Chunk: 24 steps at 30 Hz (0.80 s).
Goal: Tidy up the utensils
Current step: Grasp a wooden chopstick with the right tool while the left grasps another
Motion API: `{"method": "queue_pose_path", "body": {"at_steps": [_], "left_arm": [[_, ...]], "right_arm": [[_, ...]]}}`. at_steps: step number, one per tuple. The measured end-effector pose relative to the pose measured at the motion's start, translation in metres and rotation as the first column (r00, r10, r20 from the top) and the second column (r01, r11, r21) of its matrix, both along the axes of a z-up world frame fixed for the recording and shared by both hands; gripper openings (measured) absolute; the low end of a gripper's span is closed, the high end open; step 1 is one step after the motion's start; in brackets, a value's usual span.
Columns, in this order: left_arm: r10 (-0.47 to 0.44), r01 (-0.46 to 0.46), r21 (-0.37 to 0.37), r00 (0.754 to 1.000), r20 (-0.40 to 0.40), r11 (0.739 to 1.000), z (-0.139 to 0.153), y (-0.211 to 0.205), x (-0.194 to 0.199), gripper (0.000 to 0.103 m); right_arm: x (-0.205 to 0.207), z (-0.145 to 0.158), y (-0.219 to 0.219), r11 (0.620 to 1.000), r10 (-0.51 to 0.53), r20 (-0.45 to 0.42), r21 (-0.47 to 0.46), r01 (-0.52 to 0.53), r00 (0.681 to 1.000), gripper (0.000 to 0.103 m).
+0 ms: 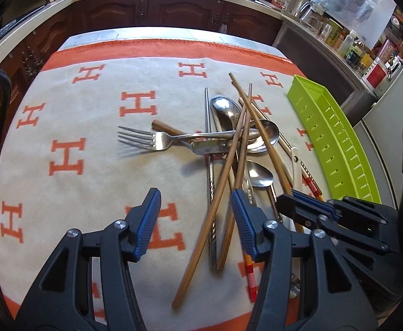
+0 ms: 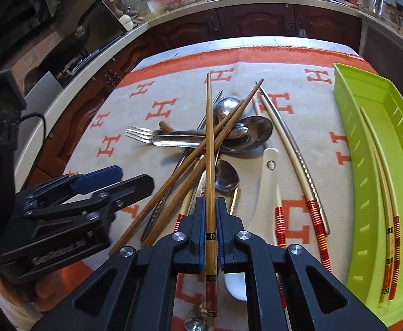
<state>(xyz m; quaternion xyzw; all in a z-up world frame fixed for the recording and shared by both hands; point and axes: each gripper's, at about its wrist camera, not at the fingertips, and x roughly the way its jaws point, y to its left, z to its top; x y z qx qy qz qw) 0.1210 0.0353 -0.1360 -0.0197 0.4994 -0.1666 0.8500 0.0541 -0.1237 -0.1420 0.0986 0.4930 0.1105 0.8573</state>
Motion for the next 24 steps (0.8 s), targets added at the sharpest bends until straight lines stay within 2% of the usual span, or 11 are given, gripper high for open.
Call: {"method": "queue_pose_path", "body": {"at_steps": [3, 10, 15, 24], "left_arm": [[-0.013, 0.013, 0.023, 1.0, -0.016, 1.0, -0.007, -0.01, 0.008, 0.039], [-0.024, 0.026, 0.058, 0.999, -0.034, 0.998, -0.017, -0.023, 0.015, 0.032], [-0.026, 0.03, 0.082, 0.999, -0.048, 0.996, -0.022, -0.03, 0.016, 0.015], [-0.027, 0.03, 0.079, 0.999, -0.029, 0.996, -0.013, -0.032, 0.009, 0.004]], "right_arm": [[-0.002, 0.002, -0.008, 1.0, -0.012, 0.005, 0.016, 0.012, 1.0, 0.007], [-0.002, -0.001, -0.021, 0.998, -0.028, 0.001, 0.047, 0.028, 1.0, 0.007], [-0.002, -0.002, -0.025, 0.998, -0.03, 0.001, 0.062, 0.03, 1.0, 0.007], [-0.007, 0.003, -0.032, 0.995, -0.05, 0.015, 0.083, 0.048, 0.999, 0.007]]}}
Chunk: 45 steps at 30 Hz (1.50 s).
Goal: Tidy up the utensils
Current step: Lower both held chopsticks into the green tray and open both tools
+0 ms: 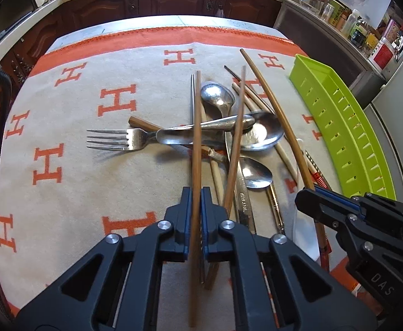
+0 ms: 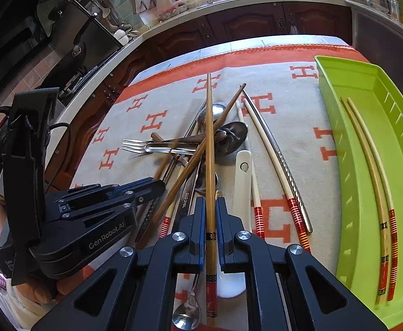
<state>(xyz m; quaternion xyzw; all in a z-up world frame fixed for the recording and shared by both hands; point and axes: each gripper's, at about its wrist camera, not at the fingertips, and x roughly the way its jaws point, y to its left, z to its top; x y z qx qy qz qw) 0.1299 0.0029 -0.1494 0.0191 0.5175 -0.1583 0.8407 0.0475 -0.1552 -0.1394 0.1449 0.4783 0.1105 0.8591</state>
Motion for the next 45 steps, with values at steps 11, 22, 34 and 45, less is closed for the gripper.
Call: {"method": "queue_pose_path", "body": {"at_steps": [11, 22, 34, 45], "left_arm": [[-0.011, 0.014, -0.056, 0.999, 0.05, 0.998, 0.05, -0.009, -0.028, 0.004], [-0.097, 0.107, -0.138, 0.992, 0.083, 0.985, 0.102, -0.098, -0.04, 0.004], [-0.133, 0.129, -0.193, 0.991, -0.007, 0.973, 0.081, -0.193, -0.03, 0.004], [-0.104, 0.1, -0.122, 0.994, -0.027, 0.987, 0.054, -0.203, -0.021, 0.005]], "right_arm": [[-0.022, 0.022, -0.027, 0.997, -0.062, 0.061, 0.057, 0.058, 0.996, 0.007], [-0.055, 0.061, -0.118, 0.973, -0.216, 0.111, 0.112, 0.203, 0.97, 0.007], [-0.059, 0.045, -0.216, 0.95, -0.307, 0.055, 0.083, 0.302, 0.95, 0.007], [-0.043, 0.024, -0.223, 0.955, -0.294, 0.034, 0.056, 0.292, 0.955, 0.025]]}}
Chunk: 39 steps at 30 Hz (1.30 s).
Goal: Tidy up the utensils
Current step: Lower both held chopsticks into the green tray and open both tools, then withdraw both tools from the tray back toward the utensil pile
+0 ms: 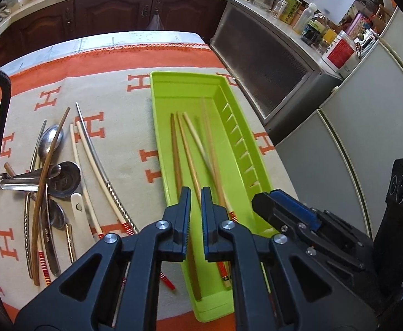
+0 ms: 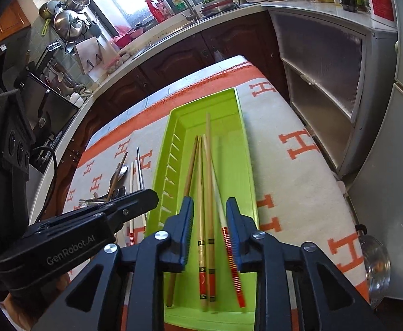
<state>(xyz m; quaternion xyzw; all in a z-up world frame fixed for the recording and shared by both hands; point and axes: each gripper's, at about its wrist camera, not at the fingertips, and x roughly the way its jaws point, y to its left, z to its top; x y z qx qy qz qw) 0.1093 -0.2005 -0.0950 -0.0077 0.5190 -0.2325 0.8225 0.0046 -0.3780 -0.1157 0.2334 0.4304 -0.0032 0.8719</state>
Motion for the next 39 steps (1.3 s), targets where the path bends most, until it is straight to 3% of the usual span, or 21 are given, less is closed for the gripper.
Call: {"method": "queue_pose_path", "body": {"at_steps": [10, 17, 25, 29, 39], "left_arm": [[0.066, -0.069, 0.059, 0.997, 0.045, 0.996, 0.009, 0.029, -0.015, 0.005], [0.112, -0.12, 0.072, 0.987, 0.113, 0.99, 0.025, 0.05, -0.028, 0.005], [0.131, -0.142, 0.08, 0.984, 0.124, 0.987, 0.03, 0.063, -0.036, 0.006], [0.136, -0.147, 0.076, 0.982, 0.131, 0.986, 0.031, 0.068, -0.039, 0.006], [0.173, -0.18, 0.034, 0.973, 0.15, 0.983, 0.042, 0.093, -0.048, 0.006]], "right_arm": [[0.001, 0.001, 0.027, 0.998, 0.064, -0.002, -0.009, -0.064, 0.998, 0.026], [-0.002, 0.008, 0.043, 0.996, 0.088, 0.006, -0.027, -0.088, 0.996, 0.029], [-0.011, 0.018, 0.051, 0.994, 0.102, 0.022, -0.046, -0.101, 0.995, 0.03], [-0.017, 0.025, 0.055, 0.993, 0.108, 0.039, -0.048, -0.106, 0.993, 0.035], [-0.026, 0.044, 0.075, 0.989, 0.124, 0.066, -0.093, -0.118, 0.99, 0.035]]}}
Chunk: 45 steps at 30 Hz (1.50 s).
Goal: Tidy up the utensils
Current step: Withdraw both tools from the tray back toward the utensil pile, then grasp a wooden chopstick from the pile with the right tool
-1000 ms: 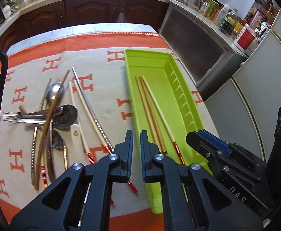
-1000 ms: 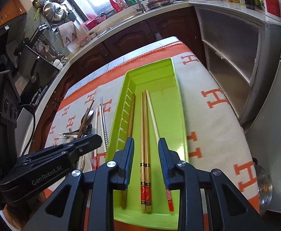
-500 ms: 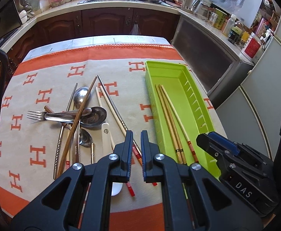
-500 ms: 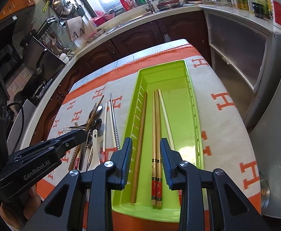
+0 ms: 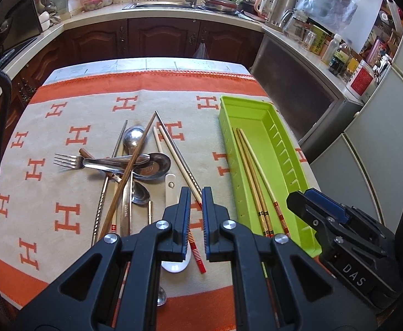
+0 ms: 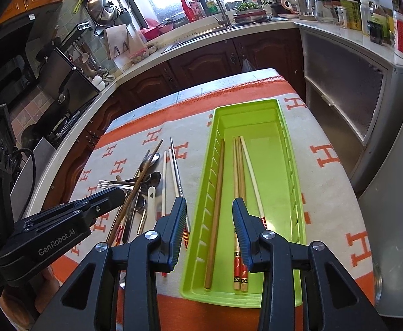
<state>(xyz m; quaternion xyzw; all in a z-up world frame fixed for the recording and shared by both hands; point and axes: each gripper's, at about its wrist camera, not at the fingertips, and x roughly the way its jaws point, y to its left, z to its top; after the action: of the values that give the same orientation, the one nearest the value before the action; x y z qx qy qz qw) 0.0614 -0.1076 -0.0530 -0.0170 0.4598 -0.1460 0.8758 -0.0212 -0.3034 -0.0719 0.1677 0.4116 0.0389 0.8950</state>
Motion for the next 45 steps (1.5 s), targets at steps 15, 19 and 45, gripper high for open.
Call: {"method": "queue_pose_path", "body": {"at_steps": [15, 19, 45], "left_arm": [[0.052, -0.051, 0.014, 0.998, -0.037, 0.999, -0.008, 0.052, -0.004, 0.006], [0.094, -0.093, 0.018, 0.993, -0.065, 0.996, -0.018, 0.074, 0.001, 0.006], [0.1, -0.112, -0.045, 0.973, -0.208, 0.993, -0.08, 0.174, 0.038, 0.006]], "right_arm": [[-0.001, 0.017, 0.048, 0.999, 0.047, 0.023, -0.02, -0.047, 0.999, 0.035], [0.004, 0.017, 0.063, 0.997, 0.067, 0.014, -0.032, -0.067, 0.998, 0.035], [0.093, -0.051, 0.161, 0.978, 0.204, -0.152, -0.016, -0.208, 0.967, 0.033]]}}
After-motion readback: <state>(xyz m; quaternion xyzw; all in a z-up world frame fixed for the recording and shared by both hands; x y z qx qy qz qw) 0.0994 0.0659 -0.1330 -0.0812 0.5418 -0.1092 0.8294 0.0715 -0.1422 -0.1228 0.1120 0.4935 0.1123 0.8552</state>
